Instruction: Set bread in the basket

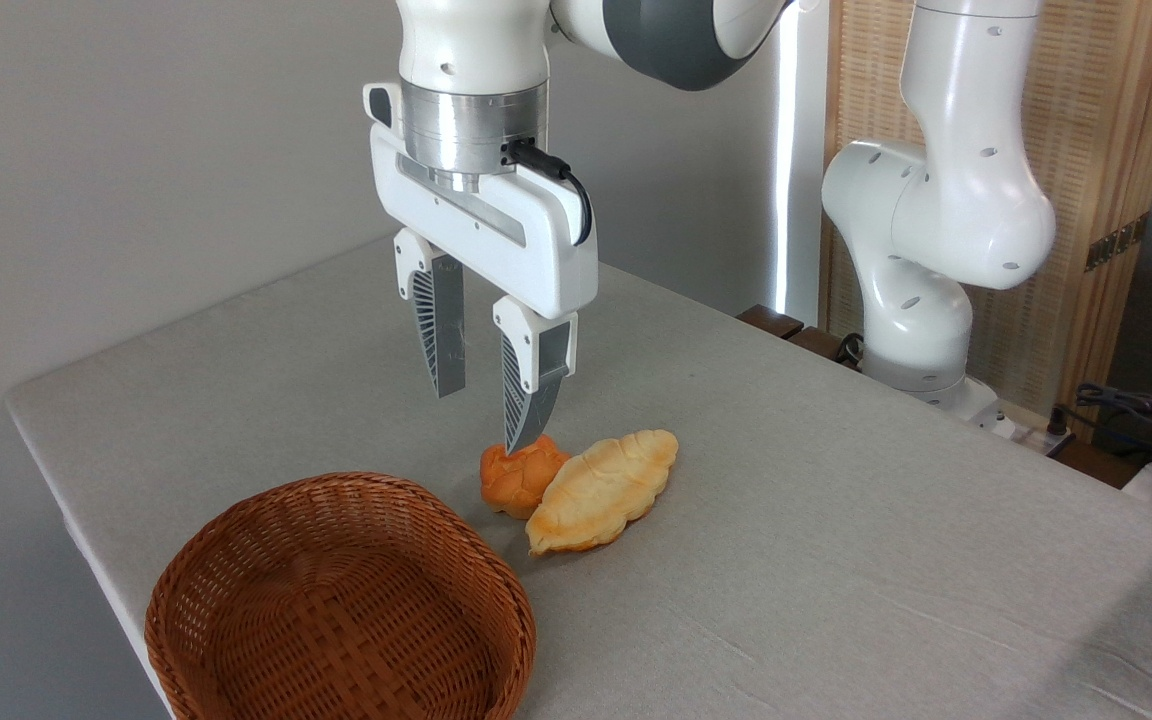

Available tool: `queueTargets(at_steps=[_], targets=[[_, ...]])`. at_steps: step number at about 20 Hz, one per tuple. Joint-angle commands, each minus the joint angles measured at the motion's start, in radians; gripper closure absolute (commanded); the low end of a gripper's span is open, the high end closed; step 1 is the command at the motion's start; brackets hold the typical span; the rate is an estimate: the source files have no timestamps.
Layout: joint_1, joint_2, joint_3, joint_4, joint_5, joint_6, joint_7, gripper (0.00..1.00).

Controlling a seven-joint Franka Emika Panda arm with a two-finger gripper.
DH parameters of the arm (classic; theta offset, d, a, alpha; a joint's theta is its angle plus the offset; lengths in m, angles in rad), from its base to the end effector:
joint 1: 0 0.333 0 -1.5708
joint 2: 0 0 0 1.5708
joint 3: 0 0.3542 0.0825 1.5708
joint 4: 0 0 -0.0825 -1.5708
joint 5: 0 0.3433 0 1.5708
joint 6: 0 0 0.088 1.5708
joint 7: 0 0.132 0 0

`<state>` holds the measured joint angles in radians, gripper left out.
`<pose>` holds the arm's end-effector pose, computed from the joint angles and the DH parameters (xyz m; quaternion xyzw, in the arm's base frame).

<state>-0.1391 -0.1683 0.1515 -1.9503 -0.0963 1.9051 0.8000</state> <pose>0.4791 0.0021 0.5842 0.9250 -0.3706 0.0787 0.0304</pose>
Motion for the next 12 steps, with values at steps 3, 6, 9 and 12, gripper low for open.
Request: queueTargets(at_steps=[3, 6, 9, 12], targets=[[-0.005, 0.004, 0.019, 0.017, -0.008, -0.058, -0.001, 0.0], [-0.007, -0.005, 0.016, 0.022, -0.008, -0.06, -0.002, 0.0], [-0.007, -0.005, 0.014, 0.024, -0.008, -0.058, -0.001, 0.0], [-0.007, -0.008, 0.011, 0.022, -0.011, -0.063, -0.005, 0.0]])
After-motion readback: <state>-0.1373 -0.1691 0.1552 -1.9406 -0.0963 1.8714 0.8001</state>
